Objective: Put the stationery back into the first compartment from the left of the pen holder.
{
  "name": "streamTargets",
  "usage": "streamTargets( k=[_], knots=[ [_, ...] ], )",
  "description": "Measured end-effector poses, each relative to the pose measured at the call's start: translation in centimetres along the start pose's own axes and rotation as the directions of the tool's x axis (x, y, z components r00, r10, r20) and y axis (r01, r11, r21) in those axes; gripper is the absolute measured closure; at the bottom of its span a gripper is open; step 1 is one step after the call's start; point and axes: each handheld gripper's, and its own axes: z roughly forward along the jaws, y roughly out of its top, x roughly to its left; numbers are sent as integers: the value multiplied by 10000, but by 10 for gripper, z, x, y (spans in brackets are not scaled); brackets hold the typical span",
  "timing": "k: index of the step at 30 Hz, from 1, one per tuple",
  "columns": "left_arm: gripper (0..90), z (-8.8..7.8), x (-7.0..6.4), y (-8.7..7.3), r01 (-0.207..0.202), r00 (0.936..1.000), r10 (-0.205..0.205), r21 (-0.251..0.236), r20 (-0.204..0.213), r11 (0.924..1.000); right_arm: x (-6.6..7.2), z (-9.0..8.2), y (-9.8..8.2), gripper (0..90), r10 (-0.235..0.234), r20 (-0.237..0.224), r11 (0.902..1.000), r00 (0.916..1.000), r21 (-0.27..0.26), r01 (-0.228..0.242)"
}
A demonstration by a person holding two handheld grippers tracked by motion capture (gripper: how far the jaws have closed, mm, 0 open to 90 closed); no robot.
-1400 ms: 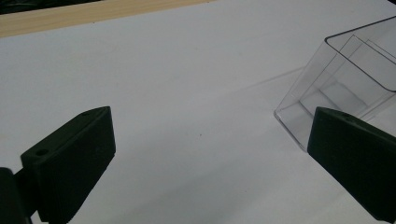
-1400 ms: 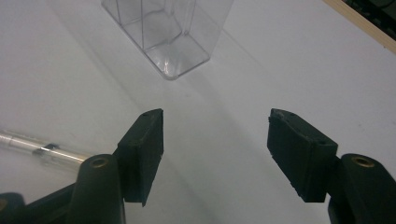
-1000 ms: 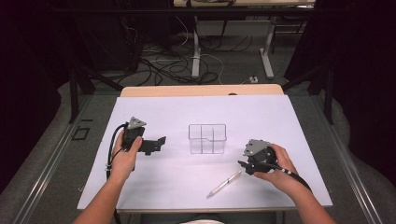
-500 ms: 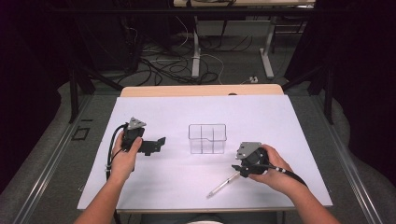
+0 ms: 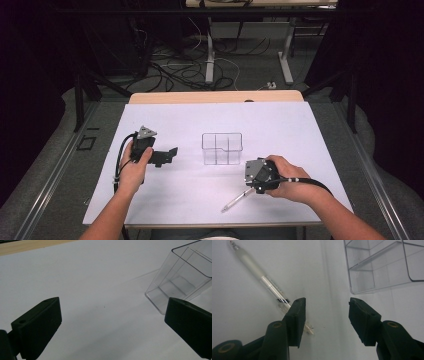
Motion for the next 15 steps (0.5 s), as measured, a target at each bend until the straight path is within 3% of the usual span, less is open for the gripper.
streamTargets(
  k=[10, 15],
  knots=[
    [8, -1, 0, 0, 79, 10000, -79, -20, 25, 10000, 7, 3, 15, 473, -1205, -382, 9926, 9920, 83, 1209],
    [8, 0, 0, 0, 14, 10000, -14, -31, 0, 10000, 10, 4, 25, 527, -1781, -673, 9840, 9817, -74, 1780]
  ],
)
